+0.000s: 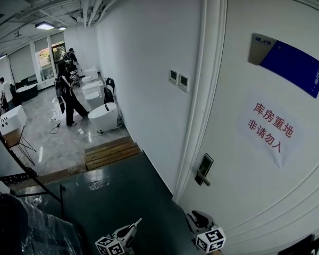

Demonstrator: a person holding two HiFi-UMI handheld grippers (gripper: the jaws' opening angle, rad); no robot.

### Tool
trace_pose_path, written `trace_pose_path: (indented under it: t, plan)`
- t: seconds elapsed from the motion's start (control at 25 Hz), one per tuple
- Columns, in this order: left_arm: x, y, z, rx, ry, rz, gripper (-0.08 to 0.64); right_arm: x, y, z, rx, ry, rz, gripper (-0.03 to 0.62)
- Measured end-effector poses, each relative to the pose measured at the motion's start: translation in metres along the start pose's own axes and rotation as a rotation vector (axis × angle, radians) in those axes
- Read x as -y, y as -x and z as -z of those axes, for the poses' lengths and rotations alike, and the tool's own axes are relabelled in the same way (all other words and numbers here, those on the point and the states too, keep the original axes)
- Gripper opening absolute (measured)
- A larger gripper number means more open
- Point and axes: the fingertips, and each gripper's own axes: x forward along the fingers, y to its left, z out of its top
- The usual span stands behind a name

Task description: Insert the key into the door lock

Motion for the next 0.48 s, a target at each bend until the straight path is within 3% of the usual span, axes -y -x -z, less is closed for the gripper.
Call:
trace_pose_path:
  t: [0.48]
  plan:
    - [-0.028,-0.025,-0.019,-0.048,-0.014,0.085,0.031,0.008,-0.016,0.002,0.001,-0.01,0.109,0.097]
